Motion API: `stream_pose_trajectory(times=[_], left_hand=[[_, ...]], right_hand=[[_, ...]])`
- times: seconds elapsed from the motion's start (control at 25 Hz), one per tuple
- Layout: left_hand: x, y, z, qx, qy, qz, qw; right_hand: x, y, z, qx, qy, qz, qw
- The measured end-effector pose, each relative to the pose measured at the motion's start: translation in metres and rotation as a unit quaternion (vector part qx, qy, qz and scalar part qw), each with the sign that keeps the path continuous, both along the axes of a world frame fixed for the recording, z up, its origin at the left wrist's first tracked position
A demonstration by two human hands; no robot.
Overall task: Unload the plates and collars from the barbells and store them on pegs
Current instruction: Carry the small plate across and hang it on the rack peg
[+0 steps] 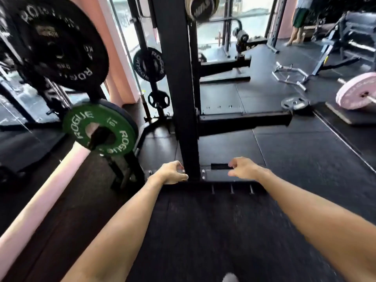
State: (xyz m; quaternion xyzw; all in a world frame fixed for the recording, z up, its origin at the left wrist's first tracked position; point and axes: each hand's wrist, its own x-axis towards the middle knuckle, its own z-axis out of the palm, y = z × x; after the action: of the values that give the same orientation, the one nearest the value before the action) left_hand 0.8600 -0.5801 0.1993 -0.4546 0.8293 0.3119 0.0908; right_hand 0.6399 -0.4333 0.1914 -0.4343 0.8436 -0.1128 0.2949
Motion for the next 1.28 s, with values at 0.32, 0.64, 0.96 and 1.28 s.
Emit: stream_pose_trajectory(times=[0.32,0.64,0.96,1.28], left_hand=[[0.097,0.154,-0.128,0.105,-0.121,-0.066,0.985],[0.120,0.270,-0.202,0.142,-0.211,-0.204,0.946],[0.024,0.356,-0.223,0.149,-0.257,-0.346,0.890],[-0.149,0.433,-0.232,0.144,-0.296,-0.390,0.860]], right_hand=[[0.124,0.180,-0.128,0.132,-0.093,-0.040,0.986],[0.177,0.325,-0.186,0.202,-0.138,-0.111,0.963],[0.148,0.447,-0.221,0.238,-0.205,-0.279,0.908],[-0.003,0.545,-0.223,0.212,-0.238,-0.357,0.878]])
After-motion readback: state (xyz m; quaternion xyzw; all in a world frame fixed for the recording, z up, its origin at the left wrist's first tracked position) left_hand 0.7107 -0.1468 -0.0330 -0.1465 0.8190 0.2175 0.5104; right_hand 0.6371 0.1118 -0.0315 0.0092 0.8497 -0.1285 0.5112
